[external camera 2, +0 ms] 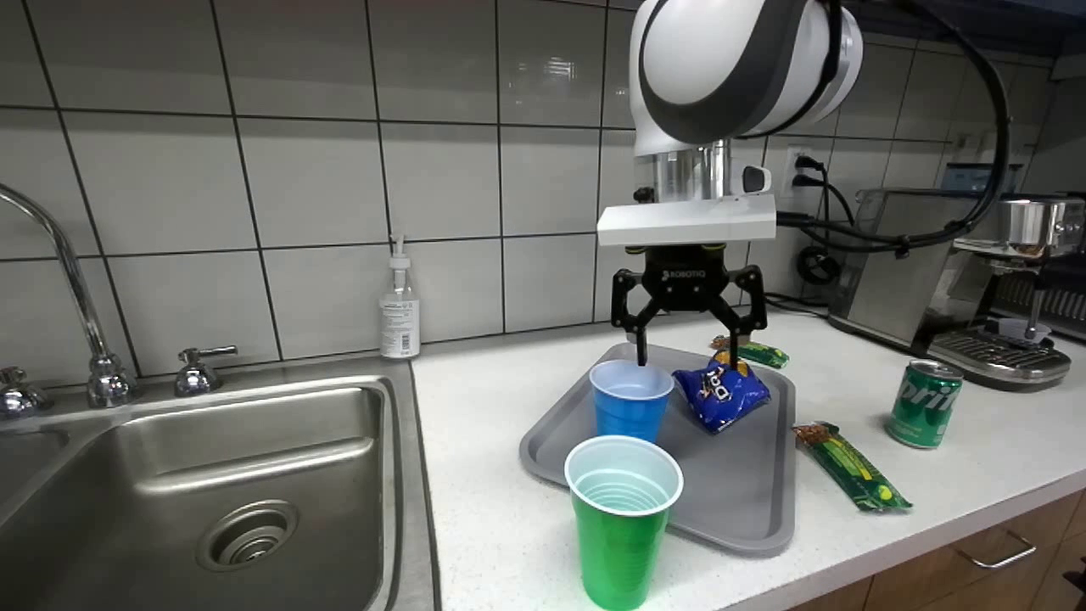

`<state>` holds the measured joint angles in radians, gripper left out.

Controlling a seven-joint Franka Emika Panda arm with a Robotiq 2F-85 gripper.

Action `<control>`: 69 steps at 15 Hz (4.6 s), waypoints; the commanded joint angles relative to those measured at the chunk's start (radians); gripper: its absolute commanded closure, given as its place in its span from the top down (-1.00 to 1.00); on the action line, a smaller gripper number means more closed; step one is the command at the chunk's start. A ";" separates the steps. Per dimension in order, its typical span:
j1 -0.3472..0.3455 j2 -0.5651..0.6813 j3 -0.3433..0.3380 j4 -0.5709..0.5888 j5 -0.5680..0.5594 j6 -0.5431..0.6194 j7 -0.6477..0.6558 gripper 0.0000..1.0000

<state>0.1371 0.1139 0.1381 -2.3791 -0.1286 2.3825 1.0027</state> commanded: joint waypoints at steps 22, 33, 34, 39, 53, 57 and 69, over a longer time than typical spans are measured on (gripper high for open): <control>0.100 0.149 -0.072 0.086 -0.035 0.030 0.110 -0.99; 0.110 0.138 -0.060 0.127 -0.013 0.021 0.111 -0.97; 0.111 0.139 -0.059 0.138 -0.011 0.021 0.110 -0.97; 0.116 0.153 -0.054 0.208 -0.005 0.012 0.098 -0.97; 0.152 0.305 -0.022 0.454 0.074 -0.006 0.046 -0.97; 0.175 0.366 -0.027 0.525 0.091 -0.018 0.051 -0.97; 0.204 0.471 -0.036 0.615 0.105 -0.010 0.044 -0.97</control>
<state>0.3321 0.5635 0.1092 -1.8095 -0.0475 2.4098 1.0758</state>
